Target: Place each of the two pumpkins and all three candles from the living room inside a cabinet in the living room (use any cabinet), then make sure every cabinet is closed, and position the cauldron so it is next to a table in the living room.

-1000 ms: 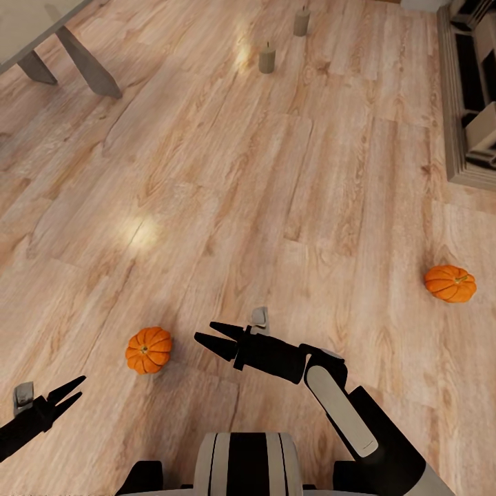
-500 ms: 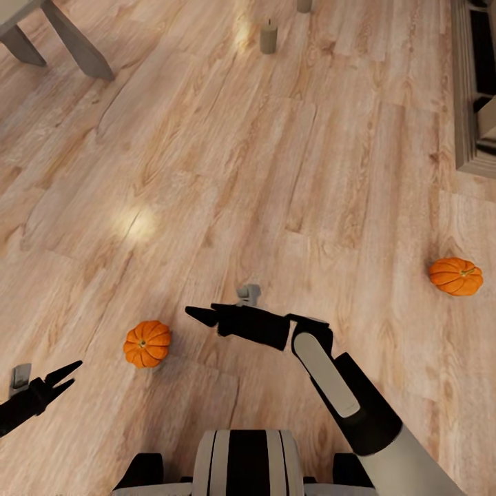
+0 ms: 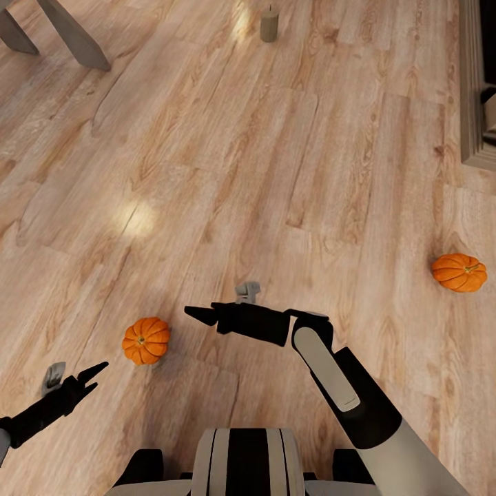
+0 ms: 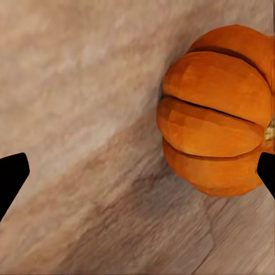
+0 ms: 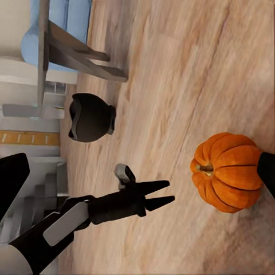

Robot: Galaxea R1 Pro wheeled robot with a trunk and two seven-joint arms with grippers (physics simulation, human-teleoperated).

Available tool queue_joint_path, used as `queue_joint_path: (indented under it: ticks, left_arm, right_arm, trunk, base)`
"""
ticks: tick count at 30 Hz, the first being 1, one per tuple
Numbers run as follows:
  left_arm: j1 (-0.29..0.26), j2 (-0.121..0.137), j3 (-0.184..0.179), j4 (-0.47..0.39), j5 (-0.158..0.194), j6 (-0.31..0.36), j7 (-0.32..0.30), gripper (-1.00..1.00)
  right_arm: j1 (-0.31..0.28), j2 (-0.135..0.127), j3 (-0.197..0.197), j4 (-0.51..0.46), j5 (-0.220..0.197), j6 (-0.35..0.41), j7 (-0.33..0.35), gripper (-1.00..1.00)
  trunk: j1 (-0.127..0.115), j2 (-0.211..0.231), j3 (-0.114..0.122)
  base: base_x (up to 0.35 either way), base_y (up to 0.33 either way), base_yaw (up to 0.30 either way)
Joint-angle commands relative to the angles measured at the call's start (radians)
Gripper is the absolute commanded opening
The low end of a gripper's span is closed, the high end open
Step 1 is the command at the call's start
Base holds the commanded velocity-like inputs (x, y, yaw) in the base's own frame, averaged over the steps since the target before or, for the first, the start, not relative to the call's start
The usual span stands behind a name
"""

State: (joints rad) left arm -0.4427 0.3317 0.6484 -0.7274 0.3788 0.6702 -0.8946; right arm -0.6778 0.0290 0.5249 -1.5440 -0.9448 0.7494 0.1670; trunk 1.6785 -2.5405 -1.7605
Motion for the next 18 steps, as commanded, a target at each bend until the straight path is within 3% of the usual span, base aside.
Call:
queue_joint_path:
  ticks: [1, 6, 11, 18]
  left_arm:
    - [-0.001, -0.012, 0.001, -0.010, 0.003, 0.006, 0.005, 1.00]
    - [-0.001, -0.018, 0.000, -0.015, 0.003, 0.005, 0.007, 1.00]
    - [-0.001, -0.028, -0.003, -0.018, 0.002, 0.002, 0.008, 1.00]
    - [-0.002, -0.053, -0.007, -0.054, 0.000, -0.008, 0.008, 1.00]
  right_arm:
    - [-0.001, 0.000, 0.000, -0.002, 0.003, -0.011, 0.006, 1.00]
    - [0.000, -0.002, 0.000, -0.004, 0.003, -0.013, 0.020, 1.00]
    - [0.000, -0.003, -0.001, -0.004, 0.003, -0.014, 0.147, 1.00]
    - [-0.001, -0.004, -0.002, -0.004, 0.003, -0.013, 0.268, 1.00]
  trunk:
    - [0.000, 0.000, 0.000]
    - [0.001, -0.001, -0.008]
    - [0.003, -0.002, -0.028]
    - [0.003, -0.002, -0.028]
  base:
    - [0.000, 0.000, 0.000]
    - [0.000, 0.000, 0.000]
    - [0.000, 0.000, 0.000]
    - [0.000, 0.000, 0.000]
